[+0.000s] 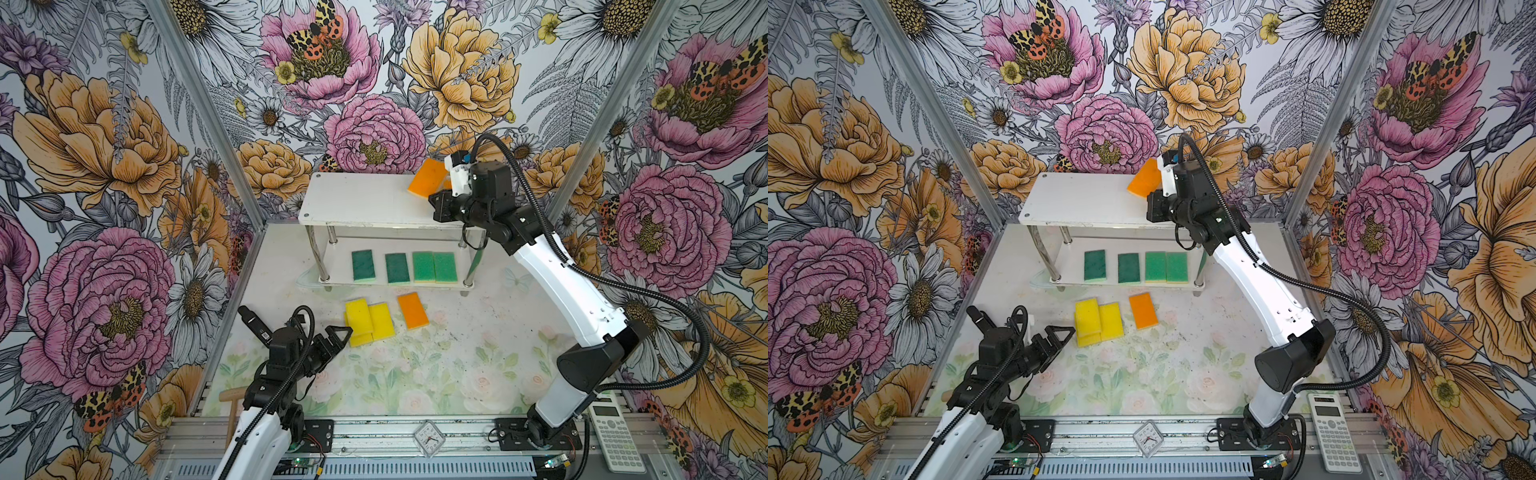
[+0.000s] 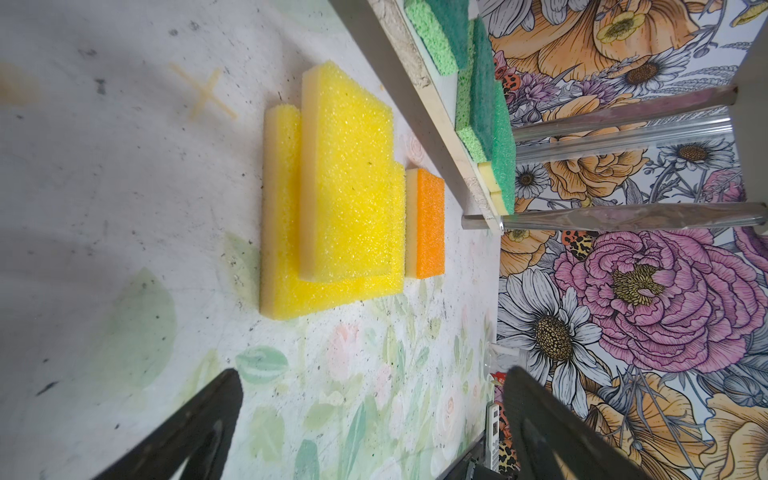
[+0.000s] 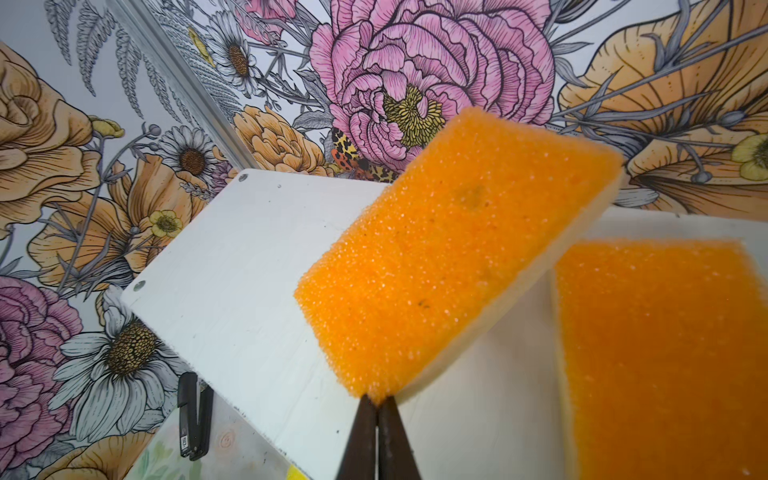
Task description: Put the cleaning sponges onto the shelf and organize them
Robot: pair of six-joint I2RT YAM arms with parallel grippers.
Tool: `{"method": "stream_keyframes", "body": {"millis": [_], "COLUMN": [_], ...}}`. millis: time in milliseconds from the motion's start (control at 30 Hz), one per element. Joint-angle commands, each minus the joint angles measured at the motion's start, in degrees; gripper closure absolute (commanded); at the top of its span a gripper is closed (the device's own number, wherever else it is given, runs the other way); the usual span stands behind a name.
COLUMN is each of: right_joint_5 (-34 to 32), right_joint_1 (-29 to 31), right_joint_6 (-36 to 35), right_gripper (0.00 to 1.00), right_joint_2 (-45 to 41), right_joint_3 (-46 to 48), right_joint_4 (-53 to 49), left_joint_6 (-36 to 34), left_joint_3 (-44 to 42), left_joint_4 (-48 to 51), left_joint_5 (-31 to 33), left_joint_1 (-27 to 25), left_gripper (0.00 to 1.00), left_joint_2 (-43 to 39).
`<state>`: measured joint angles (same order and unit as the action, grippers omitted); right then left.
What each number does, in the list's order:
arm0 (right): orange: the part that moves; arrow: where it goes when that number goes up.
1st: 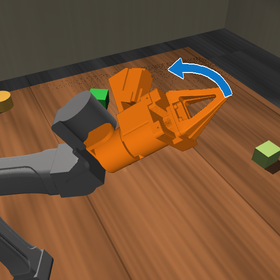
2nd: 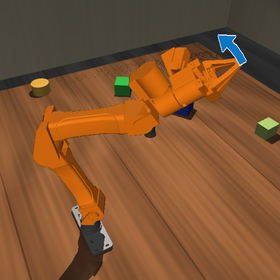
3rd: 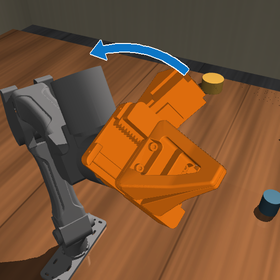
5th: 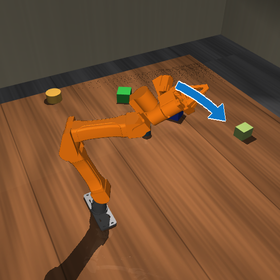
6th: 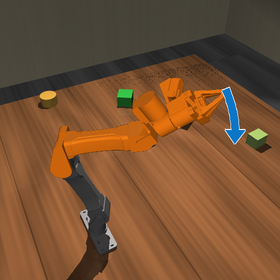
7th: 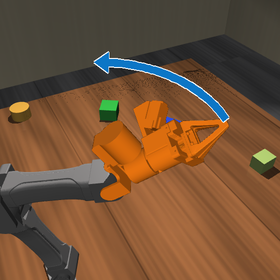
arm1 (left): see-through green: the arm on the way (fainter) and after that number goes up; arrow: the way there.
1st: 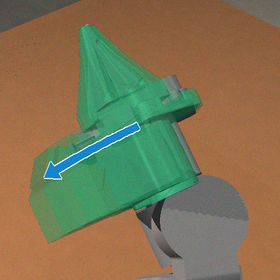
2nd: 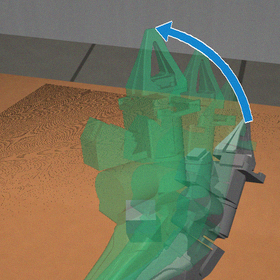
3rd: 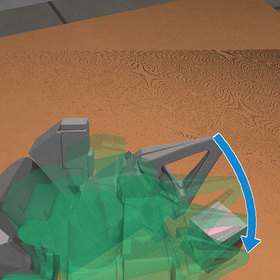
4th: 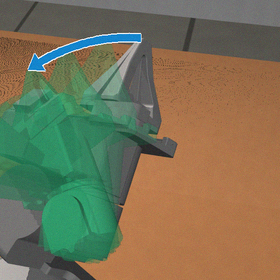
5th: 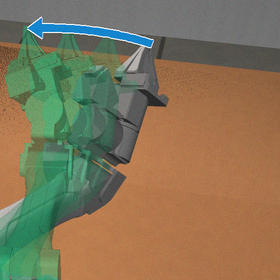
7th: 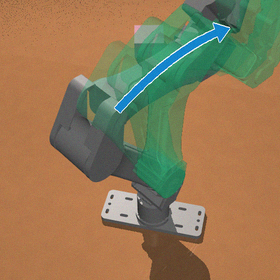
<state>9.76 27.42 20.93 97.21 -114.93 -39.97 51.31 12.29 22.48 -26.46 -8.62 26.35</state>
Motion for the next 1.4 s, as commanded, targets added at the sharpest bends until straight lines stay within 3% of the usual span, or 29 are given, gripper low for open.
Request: {"method": "stream_keyframes", "body": {"millis": [0,267,800,1367], "right_joint_5": [12.8,29.1,36.6,35.0], "right_joint_1": [-3.3,-10.0,-10.2,-12.2], "right_joint_6": [1.6,7.3,10.9,13.3], "right_gripper": [0.95,0.97,0.98,0.98], "right_joint_2": [-2.2,-0.7,0.7,1.7], "right_joint_3": [-1.7,-0.5,1.6,3.4], "right_joint_4": [1.3,1.2,1.3,1.3], "left_joint_6": [0.5,0.5,0.5,0.5], "left_joint_3": [-0.7,-0.6,-0.8,-1.0], "left_joint_4": [-1.4,-1.4,-1.5,-1.5], "left_joint_5": [0.0,-0.3,-0.3,-0.2], "left_joint_1": [0.6,0.6,0.6,0.6], "left_gripper": [0.01,0.01,0.01,0.01], "left_joint_2": [-0.1,-0.2,-0.2,-0.3]}}
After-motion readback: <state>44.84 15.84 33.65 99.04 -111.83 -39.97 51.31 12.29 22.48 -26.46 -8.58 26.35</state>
